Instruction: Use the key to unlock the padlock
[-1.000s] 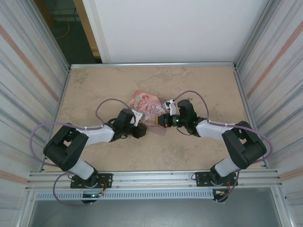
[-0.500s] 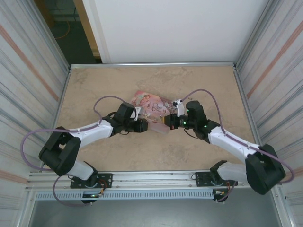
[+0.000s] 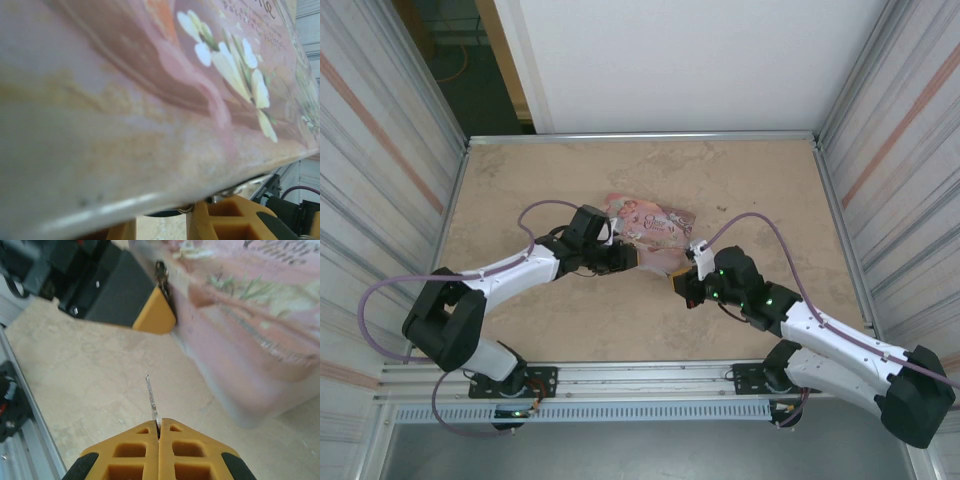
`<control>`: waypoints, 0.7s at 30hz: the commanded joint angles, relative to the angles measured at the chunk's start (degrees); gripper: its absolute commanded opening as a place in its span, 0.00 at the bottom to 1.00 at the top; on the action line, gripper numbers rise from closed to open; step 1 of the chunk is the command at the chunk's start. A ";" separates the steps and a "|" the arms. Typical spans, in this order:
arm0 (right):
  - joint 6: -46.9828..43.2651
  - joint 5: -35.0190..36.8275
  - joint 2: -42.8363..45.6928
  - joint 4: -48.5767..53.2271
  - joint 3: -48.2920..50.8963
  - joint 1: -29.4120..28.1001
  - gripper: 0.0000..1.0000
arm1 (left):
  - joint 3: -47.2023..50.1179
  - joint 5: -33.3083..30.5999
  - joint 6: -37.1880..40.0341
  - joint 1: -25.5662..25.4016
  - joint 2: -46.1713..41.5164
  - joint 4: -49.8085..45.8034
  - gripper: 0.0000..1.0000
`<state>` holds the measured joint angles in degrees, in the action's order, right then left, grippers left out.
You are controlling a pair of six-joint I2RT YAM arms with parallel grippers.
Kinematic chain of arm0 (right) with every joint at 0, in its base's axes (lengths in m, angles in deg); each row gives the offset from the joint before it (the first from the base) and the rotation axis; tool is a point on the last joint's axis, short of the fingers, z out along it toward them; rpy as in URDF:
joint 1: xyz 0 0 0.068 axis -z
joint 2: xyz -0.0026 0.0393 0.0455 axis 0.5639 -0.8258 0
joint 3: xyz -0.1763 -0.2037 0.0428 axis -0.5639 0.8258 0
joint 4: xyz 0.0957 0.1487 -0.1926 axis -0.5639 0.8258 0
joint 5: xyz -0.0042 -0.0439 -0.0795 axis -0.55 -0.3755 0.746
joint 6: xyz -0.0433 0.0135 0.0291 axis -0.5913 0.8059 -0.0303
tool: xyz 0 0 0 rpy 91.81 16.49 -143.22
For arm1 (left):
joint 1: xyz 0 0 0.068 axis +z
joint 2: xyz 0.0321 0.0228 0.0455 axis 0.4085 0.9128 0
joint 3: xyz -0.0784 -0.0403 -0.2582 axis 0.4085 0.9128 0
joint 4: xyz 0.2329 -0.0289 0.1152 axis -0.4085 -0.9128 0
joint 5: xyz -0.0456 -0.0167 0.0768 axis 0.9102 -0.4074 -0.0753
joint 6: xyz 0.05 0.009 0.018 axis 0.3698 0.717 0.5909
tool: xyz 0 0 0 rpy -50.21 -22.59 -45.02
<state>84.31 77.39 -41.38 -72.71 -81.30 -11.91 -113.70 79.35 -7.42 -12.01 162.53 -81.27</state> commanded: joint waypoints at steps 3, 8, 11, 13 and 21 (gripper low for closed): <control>-2.52 9.89 -0.76 -4.13 3.00 -5.15 0.00 | -1.83 4.05 -4.05 -0.15 -0.17 1.45 0.15; -3.58 12.34 -4.24 -9.15 4.28 -7.72 0.00 | -1.47 4.90 -5.42 -0.16 -0.20 2.33 0.14; -4.73 13.58 -7.11 -12.11 4.46 -9.14 0.00 | -1.54 5.81 -5.54 -0.10 -0.11 2.51 0.14; -5.19 14.19 -8.84 -14.69 4.85 -9.72 0.00 | -1.43 5.75 -5.65 -0.15 -0.29 2.40 0.14; -5.82 14.21 -15.27 -24.17 5.85 -10.01 0.00 | -0.54 6.21 -7.00 -0.10 -1.08 3.19 0.12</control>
<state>80.35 90.49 -55.31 -91.04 -75.81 -21.60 -113.70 81.38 -12.58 -12.01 162.60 -80.79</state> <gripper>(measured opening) 0.054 0.252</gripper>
